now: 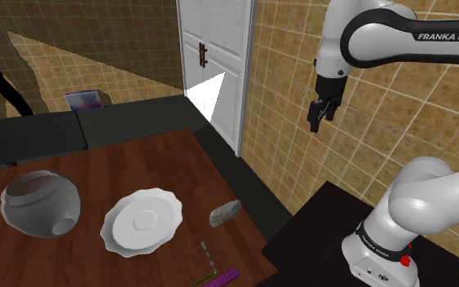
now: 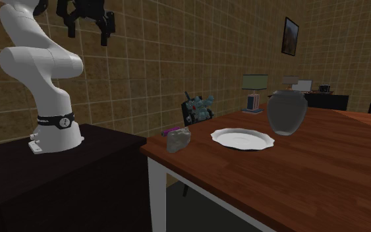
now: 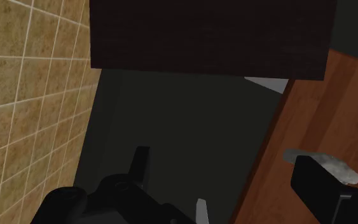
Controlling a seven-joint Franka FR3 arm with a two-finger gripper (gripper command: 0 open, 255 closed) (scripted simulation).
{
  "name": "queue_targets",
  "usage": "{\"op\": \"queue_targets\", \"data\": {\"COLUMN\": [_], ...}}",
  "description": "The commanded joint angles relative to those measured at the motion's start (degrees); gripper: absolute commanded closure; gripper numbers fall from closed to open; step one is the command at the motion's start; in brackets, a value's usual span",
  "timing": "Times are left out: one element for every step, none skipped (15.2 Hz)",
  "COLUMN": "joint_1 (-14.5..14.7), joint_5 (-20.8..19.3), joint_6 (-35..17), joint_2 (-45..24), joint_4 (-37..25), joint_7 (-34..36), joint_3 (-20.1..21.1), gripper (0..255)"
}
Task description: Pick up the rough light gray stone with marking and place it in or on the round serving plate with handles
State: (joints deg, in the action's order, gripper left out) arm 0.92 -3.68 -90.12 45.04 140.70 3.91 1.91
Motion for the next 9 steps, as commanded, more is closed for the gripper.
{"op": "queue_targets", "data": {"joint_1": [0.0, 0.7, 1.41, 2.1, 2.8, 3.48, 4.17, 4.84, 5.52], "joint_5": [0.0, 0.13, 0.25, 0.38, 0.49, 0.6, 0.7, 0.8, 0.87], "joint_6": [0.0, -2.22, -4.45, -6.7, -8.96, -11.22, -13.5, -15.78, -18.07], "joint_2": [0.0, -0.74, -1.55, -2.44, -3.39, -4.41, -5.5, -6.66, -7.88], "joint_4": [0.0, 1.07, 2.07, 3.02, 3.91, 4.74, 5.5, 6.21, 6.86], "joint_7": [0.0, -0.69, -1.37, -2.04, -2.71, -3.38, -4.03, -4.68, -5.31], "joint_3": [0.0, 0.26, 0.53, 0.82, 1.11, 1.42, 1.73, 2.06, 2.38], "gripper": [0, 0, 0, 0, 0, 0, 0, 0, 0]}}
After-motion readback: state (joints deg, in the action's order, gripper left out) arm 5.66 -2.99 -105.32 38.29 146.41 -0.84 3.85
